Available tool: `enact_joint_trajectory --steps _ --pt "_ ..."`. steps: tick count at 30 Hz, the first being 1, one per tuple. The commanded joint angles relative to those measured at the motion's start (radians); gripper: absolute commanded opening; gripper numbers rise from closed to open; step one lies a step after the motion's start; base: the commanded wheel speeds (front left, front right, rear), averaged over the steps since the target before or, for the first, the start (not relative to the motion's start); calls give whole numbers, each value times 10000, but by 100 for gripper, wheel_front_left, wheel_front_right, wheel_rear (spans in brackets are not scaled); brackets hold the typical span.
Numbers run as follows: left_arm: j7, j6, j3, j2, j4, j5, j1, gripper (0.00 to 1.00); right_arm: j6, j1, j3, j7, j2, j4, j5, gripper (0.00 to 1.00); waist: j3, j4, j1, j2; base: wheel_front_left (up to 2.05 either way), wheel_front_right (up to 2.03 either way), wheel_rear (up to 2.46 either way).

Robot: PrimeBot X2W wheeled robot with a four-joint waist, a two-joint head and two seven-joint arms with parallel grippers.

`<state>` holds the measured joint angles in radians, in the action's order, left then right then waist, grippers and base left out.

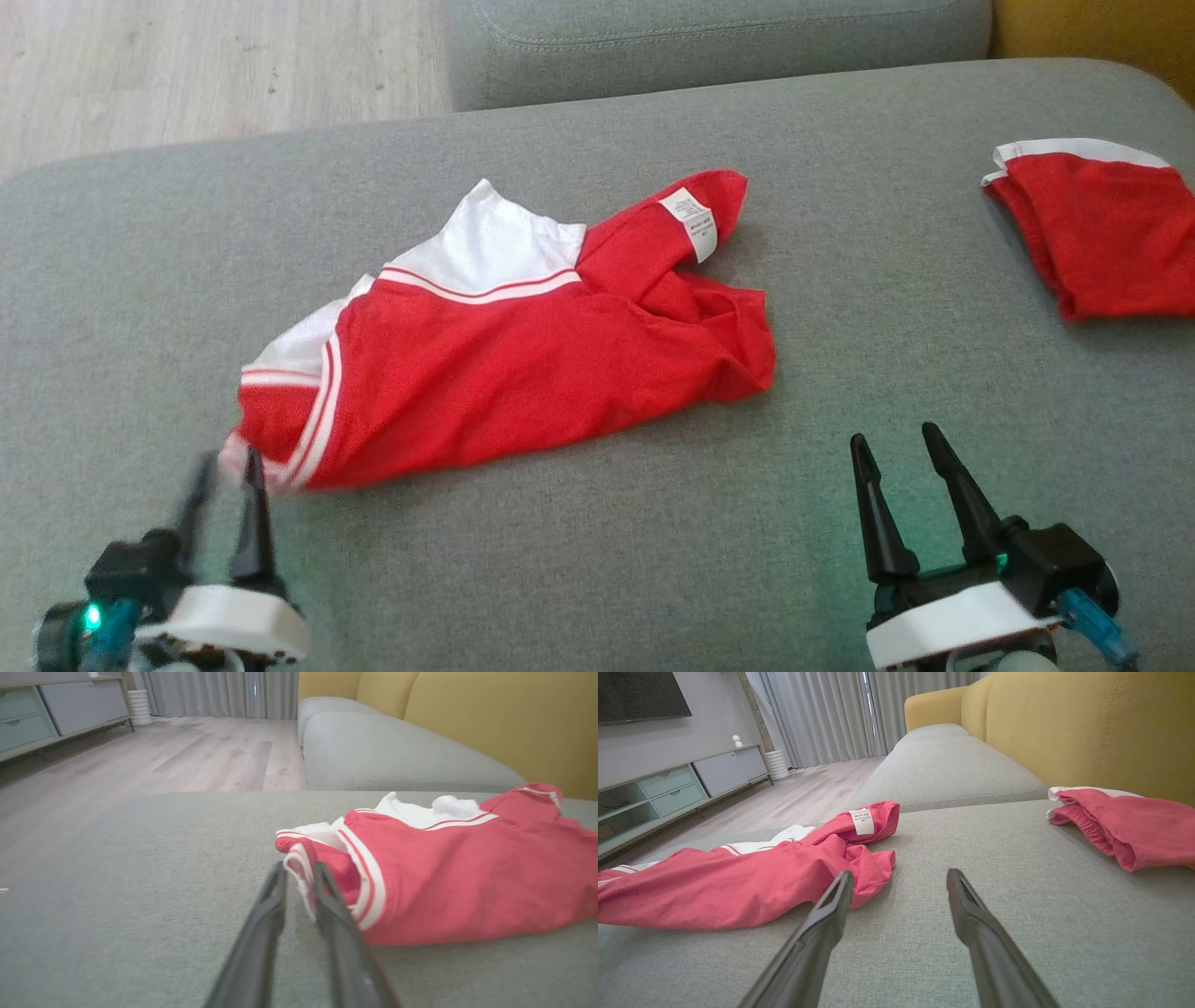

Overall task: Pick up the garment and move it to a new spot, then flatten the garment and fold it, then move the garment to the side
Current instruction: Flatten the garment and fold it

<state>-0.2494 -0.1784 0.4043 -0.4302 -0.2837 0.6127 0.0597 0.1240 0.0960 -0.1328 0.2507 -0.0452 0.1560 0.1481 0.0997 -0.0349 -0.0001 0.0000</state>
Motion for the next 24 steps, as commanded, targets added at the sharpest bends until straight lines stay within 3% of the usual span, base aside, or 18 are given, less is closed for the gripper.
enact_joint_trajectory --steps 1,6,9,12,13,19,21,24 --pt "-122 -450 -629 -311 382 -525 358 100 67 -123 -282 111 -51 -274 -39 100 -9 -27 1 0 0 0 0" --pt "-123 -1212 -559 -356 1399 -2007 541 100 67 -120 -286 111 -51 -278 -36 100 23 -61 1 0 0 0 0" --pt "-123 -1092 84 -172 1945 -2796 967 100 67 -125 -322 111 -51 -287 -45 100 124 -106 1 0 0 0 0" --pt "121 -445 1229 369 1853 -3377 1943 100 67 -224 -384 111 -51 -296 -66 100 331 -187 1 0 0 0 0" --pt "390 125 2116 870 1429 -3853 2835 100 67 -328 -452 111 -51 -307 -81 100 526 -287 1 0 0 0 0" --pt "896 1960 4471 2699 -921 -5081 5436 100 67 -675 -590 111 -51 -323 -52 100 1172 -707 1 0 0 0 0" --pt "971 2391 5058 3136 -1955 -5408 6059 100 67 -769 -609 111 -51 -323 -22 100 1378 -893 1 0 0 0 0" --pt "1159 2623 5736 3446 -3589 -5953 6911 100 67 -928 -669 111 -51 -331 25 100 1682 -1234 1 0 0 0 0"
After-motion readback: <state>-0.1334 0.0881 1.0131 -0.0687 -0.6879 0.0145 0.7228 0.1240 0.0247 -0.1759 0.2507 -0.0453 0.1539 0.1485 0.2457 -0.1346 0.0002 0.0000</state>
